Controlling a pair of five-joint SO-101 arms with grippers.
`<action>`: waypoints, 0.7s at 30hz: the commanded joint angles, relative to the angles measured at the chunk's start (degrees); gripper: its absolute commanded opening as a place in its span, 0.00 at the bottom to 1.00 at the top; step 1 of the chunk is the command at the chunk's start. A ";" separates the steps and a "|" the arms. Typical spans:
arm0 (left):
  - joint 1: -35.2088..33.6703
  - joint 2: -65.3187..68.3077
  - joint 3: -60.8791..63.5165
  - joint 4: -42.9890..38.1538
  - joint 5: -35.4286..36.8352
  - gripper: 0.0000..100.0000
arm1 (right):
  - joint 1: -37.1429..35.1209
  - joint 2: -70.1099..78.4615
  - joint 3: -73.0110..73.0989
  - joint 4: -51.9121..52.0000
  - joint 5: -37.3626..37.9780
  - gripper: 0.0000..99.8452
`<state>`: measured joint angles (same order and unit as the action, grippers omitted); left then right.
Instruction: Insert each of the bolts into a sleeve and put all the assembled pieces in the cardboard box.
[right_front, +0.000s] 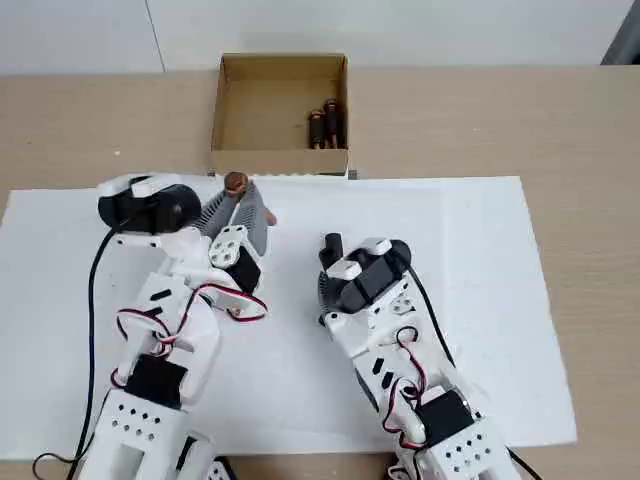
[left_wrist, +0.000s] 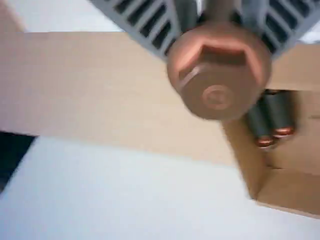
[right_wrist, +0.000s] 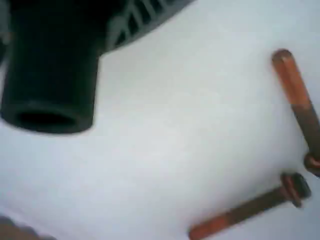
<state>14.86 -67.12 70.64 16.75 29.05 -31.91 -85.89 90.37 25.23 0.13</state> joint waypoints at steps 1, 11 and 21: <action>2.29 -2.02 -0.13 -1.67 3.78 0.00 | -2.33 -0.48 -0.53 -2.95 0.70 0.00; 5.89 -2.29 4.53 -5.45 4.31 0.00 | -5.32 -0.48 -0.88 -3.82 5.10 0.00; 5.89 -2.29 4.26 -6.24 -0.79 0.00 | -0.31 -0.48 2.02 -4.97 8.79 0.00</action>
<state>20.40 -67.82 75.74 12.18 29.23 -33.23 -85.89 92.22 22.77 6.46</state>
